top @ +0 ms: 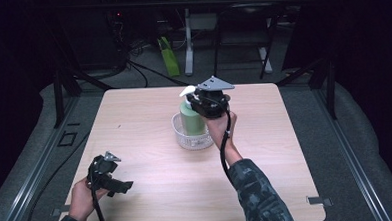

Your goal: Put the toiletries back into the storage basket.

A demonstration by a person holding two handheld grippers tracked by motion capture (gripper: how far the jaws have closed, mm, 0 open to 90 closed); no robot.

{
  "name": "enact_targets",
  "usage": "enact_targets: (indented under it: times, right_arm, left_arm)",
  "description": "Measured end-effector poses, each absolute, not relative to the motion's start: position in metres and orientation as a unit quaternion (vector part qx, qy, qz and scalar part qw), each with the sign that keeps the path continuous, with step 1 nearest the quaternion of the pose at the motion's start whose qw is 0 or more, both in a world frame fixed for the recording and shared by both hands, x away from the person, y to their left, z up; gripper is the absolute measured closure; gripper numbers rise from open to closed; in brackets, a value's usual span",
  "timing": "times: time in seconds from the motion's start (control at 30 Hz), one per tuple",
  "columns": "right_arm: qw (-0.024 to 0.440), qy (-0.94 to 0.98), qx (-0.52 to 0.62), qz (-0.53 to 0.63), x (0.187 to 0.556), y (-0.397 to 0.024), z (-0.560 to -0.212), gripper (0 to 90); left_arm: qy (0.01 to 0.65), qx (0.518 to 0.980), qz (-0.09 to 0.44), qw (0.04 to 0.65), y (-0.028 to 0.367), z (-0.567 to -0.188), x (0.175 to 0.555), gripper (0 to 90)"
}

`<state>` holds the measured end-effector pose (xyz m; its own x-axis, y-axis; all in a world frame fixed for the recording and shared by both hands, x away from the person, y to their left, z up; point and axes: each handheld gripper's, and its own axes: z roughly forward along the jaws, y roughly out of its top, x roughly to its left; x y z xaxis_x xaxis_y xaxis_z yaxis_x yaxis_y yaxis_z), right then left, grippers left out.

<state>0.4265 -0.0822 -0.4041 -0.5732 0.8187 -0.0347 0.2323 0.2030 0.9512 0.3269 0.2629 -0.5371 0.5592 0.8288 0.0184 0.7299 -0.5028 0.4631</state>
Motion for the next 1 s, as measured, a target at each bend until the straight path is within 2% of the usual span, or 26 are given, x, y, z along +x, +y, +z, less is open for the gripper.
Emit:
enact_targets:
  times: [0.83, 1.0]
  right_arm:
    - [0.287, 0.733, 0.349, 0.509, 0.416, -0.089, -0.404, 67.3]
    - [0.288, 0.735, 0.349, 0.505, 0.415, -0.090, -0.401, 63.1]
  left_arm:
    - [0.454, 0.859, 0.120, 0.203, 0.261, -0.537, 0.326, 0.0]
    - [0.453, 0.860, 0.120, 0.203, 0.261, -0.537, 0.327, 0.0]
